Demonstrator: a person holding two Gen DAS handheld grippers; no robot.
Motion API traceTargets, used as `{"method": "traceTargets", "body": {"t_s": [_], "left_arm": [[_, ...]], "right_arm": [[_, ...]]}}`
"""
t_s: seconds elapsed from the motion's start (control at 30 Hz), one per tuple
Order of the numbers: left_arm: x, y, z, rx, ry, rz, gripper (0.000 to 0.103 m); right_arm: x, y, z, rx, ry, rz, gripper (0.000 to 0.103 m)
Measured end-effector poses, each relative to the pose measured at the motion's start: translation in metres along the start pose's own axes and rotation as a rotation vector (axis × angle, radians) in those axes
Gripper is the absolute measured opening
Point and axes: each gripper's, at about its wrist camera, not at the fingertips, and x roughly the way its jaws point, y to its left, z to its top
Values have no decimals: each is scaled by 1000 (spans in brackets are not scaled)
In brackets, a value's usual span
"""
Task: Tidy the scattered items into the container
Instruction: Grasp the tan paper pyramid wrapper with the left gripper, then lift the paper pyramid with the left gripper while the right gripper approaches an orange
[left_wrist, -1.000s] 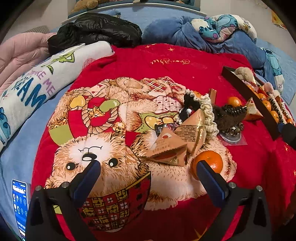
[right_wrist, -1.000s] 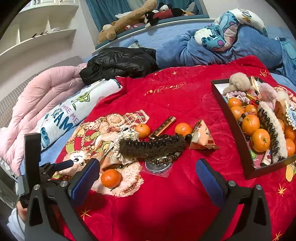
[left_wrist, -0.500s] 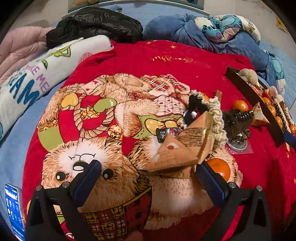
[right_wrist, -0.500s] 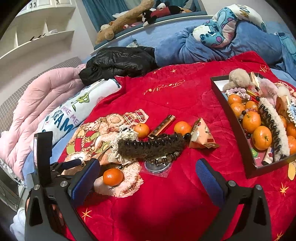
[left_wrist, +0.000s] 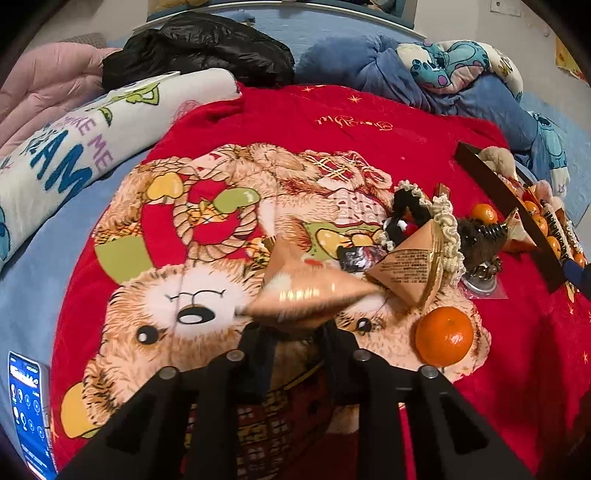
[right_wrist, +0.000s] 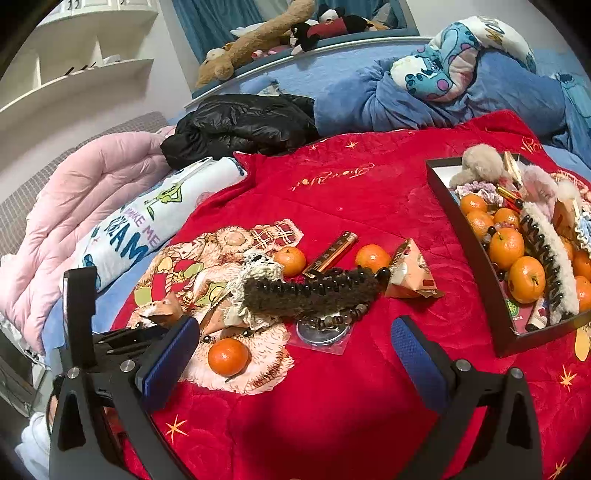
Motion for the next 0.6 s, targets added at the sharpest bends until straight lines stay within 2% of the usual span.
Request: {"method": "traceTargets", "body": {"t_s": [0.4,0.6], "left_arm": [[-11,8,-10,0,-34,8,18],[-21,15,-17,-13,-36,9,18]], "right_arm": [[10,20,-7,-56,11,4,103],[15,39,-8,-77,1,77,103]]}}
